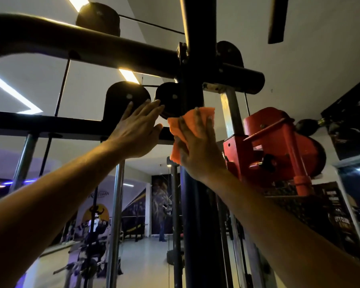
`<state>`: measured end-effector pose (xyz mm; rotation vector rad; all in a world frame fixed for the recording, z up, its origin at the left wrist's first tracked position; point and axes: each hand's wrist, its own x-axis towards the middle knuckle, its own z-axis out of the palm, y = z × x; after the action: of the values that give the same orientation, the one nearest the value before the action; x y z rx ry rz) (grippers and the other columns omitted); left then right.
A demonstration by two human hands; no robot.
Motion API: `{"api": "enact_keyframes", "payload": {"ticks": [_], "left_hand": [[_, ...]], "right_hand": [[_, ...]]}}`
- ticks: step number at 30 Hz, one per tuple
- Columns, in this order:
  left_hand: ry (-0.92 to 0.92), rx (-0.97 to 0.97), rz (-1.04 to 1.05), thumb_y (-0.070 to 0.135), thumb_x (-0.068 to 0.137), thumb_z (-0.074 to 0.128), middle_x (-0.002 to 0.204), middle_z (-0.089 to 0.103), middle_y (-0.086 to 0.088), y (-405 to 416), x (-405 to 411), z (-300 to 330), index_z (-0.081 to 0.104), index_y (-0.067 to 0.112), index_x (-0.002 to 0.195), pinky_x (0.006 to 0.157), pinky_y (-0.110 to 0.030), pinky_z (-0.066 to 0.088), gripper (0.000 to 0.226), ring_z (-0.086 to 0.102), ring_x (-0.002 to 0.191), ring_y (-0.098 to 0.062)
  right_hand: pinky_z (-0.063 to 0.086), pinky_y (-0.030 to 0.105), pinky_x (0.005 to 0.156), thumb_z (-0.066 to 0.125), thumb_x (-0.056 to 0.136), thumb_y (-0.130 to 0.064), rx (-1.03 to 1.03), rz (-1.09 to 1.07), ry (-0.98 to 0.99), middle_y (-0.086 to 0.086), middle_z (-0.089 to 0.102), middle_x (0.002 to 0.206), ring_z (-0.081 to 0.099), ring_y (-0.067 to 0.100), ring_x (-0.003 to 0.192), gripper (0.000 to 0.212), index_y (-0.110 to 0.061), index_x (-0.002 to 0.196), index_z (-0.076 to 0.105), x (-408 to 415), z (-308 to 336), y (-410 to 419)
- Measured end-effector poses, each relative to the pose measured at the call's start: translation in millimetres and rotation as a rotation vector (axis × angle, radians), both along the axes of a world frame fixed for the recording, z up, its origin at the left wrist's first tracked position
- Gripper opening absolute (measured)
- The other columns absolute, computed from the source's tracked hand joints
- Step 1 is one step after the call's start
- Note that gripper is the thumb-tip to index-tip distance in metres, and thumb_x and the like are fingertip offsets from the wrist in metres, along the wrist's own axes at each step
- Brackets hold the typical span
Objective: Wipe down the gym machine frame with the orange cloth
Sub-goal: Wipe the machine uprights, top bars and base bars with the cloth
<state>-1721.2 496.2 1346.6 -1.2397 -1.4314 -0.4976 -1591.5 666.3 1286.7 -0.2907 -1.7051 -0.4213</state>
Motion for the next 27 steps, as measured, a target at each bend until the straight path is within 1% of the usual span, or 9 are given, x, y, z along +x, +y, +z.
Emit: {"api": "enact_keyframes", "payload": {"ticks": [3,6,9,11,12,14,15,21,27], "left_hand": [[0.023,-0.012,-0.005,0.052,0.102,0.021,0.18,0.01,0.001,7,1,-1,0.02,0.025,0.172,0.133,-0.051,-0.01,0.075,0.002,0.167,-0.019],[0.039,0.015,-0.046,0.044,0.113,0.035,0.18,0.014,0.0,14,6,12,0.023,0.024,0.171,0.135,-0.049,-0.005,0.063,0.007,0.167,-0.022],[0.064,0.045,-0.051,0.039,0.114,0.045,0.179,0.02,-0.001,25,9,27,0.027,0.026,0.17,0.135,-0.056,0.004,0.06,0.016,0.166,-0.026],[0.098,0.035,-0.012,0.042,0.113,0.051,0.177,0.025,-0.002,30,10,36,0.029,0.027,0.168,0.133,-0.06,0.013,0.061,0.022,0.164,-0.028],[0.109,0.034,-0.005,0.039,0.111,0.055,0.176,0.029,-0.003,31,10,39,0.032,0.026,0.167,0.131,-0.06,0.017,0.062,0.025,0.163,-0.029],[0.131,0.04,-0.019,0.03,0.108,0.061,0.171,0.037,-0.005,30,7,46,0.038,0.024,0.162,0.128,-0.06,0.027,0.06,0.034,0.159,-0.032],[0.139,0.043,-0.028,0.029,0.108,0.061,0.171,0.038,-0.006,29,5,50,0.038,0.024,0.162,0.127,-0.06,0.03,0.059,0.034,0.158,-0.032],[0.2,0.075,0.025,0.051,0.114,0.036,0.179,0.019,0.0,28,-11,52,0.025,0.026,0.17,0.134,-0.052,0.018,0.062,0.014,0.166,-0.023],[0.141,0.138,-0.025,0.037,0.116,0.039,0.179,0.016,0.002,27,-6,44,0.026,0.023,0.171,0.131,-0.035,0.002,0.057,0.009,0.166,-0.018]], "right_hand": [[0.022,0.057,0.13,0.046,0.113,-0.047,0.005,0.162,-0.016,0.001,-0.004,0.183,-0.001,0.036,0.168,0.066,-0.036,0.173,0.021,13,-13,12],[0.029,0.056,0.128,0.033,0.112,-0.058,-0.091,0.236,0.092,0.005,-0.002,0.183,0.008,0.038,0.167,0.063,-0.037,0.171,0.03,19,35,5],[0.022,0.062,0.131,0.032,0.112,-0.062,-0.095,0.188,0.086,0.009,0.0,0.183,0.006,0.041,0.167,0.07,-0.032,0.174,0.02,9,64,-1],[0.007,0.061,0.134,0.036,0.111,-0.063,-0.001,0.079,0.041,0.011,-0.004,0.182,-0.005,0.042,0.167,0.08,-0.029,0.173,-0.002,0,49,4],[0.004,0.059,0.134,0.026,0.109,-0.068,-0.034,0.104,0.049,0.007,-0.01,0.182,-0.009,0.039,0.167,0.078,-0.035,0.169,-0.011,-2,39,8],[0.006,0.058,0.133,0.007,0.102,-0.074,-0.101,0.186,0.107,-0.001,-0.014,0.182,-0.01,0.032,0.168,0.077,-0.042,0.17,-0.009,-5,35,16],[0.008,0.06,0.133,0.007,0.1,-0.074,-0.122,0.19,0.116,-0.002,-0.015,0.182,-0.009,0.032,0.168,0.08,-0.041,0.173,-0.004,-5,43,15],[0.012,0.065,0.133,0.023,0.115,-0.06,-0.163,0.175,0.114,-0.007,-0.014,0.182,-0.01,0.031,0.168,0.06,-0.044,0.172,0.013,-10,114,6],[0.021,0.064,0.132,0.014,0.103,-0.072,-0.116,0.172,0.11,-0.005,-0.011,0.182,-0.003,0.031,0.169,0.077,-0.041,0.173,0.004,-10,64,18]]}}
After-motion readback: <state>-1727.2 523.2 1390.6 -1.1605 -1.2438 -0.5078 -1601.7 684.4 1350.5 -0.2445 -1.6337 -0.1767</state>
